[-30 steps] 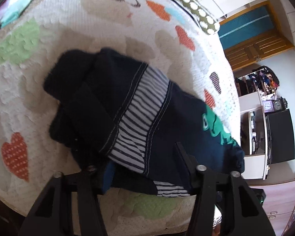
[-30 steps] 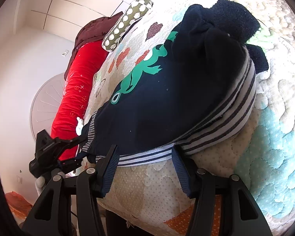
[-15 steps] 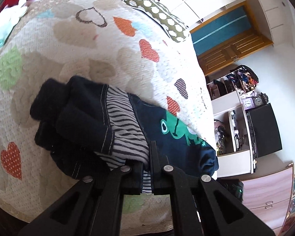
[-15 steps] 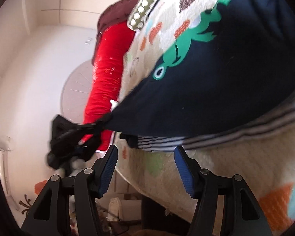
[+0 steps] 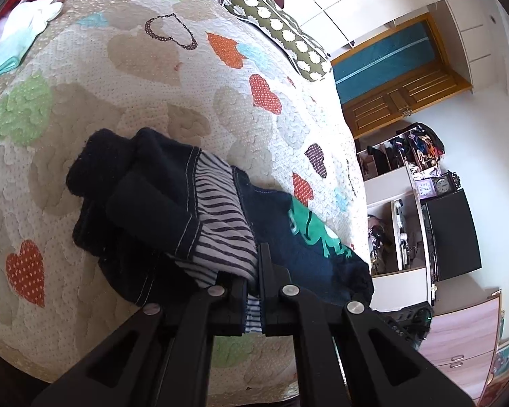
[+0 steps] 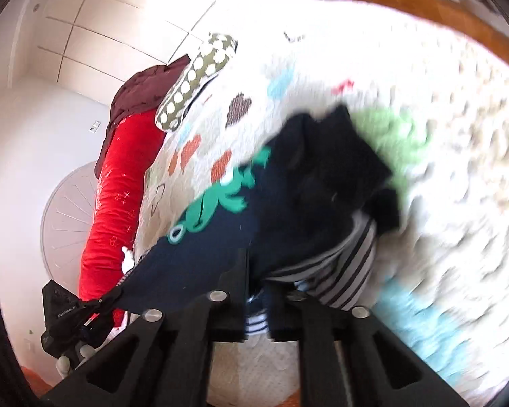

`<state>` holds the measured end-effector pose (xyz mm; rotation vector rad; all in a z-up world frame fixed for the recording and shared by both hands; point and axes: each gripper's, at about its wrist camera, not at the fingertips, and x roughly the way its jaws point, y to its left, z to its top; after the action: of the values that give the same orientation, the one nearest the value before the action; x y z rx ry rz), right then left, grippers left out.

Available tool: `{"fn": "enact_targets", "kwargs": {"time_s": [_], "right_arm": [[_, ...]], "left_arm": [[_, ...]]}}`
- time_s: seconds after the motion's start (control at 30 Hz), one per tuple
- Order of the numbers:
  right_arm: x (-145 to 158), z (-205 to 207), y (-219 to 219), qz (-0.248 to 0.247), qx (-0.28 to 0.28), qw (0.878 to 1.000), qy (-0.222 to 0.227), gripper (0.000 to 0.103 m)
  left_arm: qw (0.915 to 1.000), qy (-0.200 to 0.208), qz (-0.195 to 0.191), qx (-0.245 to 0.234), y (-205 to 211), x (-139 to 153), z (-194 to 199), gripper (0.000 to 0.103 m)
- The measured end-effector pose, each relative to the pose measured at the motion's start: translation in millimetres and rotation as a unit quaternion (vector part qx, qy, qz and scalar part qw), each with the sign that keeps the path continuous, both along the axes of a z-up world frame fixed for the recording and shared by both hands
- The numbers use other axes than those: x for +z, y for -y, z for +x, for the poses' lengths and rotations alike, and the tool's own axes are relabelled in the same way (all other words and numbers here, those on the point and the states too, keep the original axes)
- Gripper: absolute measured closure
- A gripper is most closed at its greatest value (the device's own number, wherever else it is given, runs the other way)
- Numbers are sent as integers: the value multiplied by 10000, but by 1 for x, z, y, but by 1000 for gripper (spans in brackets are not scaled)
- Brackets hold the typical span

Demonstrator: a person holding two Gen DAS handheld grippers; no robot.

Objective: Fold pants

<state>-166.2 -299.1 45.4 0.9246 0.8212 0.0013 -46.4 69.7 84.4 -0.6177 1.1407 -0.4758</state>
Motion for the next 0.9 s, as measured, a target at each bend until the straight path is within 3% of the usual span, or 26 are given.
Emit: {"fn": "enact_targets", "kwargs": {"time_s": [0.13, 0.3, 0.53, 0.73, 0.77, 0.9], "right_arm": [[28, 14, 2, -323, 221, 9989, 248, 97], [47, 73, 4, -714, 351, 9965, 269, 97], [14, 159, 20, -1427, 182, 9885, -460, 98], [-2, 183, 19, -1891, 199, 9795, -671, 91], [-2, 183, 22, -1883, 156, 9797, -671, 86], [8, 180, 33, -1929, 66, 9795, -574, 61]], "left_arm": [[10000, -44, 54, 46, 5, 4, 22, 99], [9995, -53, 245, 170, 18, 3, 82, 98], [9964, -664, 384, 354, 37, -39, 161, 98], [9942, -847, 464, 479, 36, -60, 181, 97], [9943, -857, 454, 435, 35, -60, 184, 94], [9954, -861, 289, 297, 32, -53, 192, 65]]}}
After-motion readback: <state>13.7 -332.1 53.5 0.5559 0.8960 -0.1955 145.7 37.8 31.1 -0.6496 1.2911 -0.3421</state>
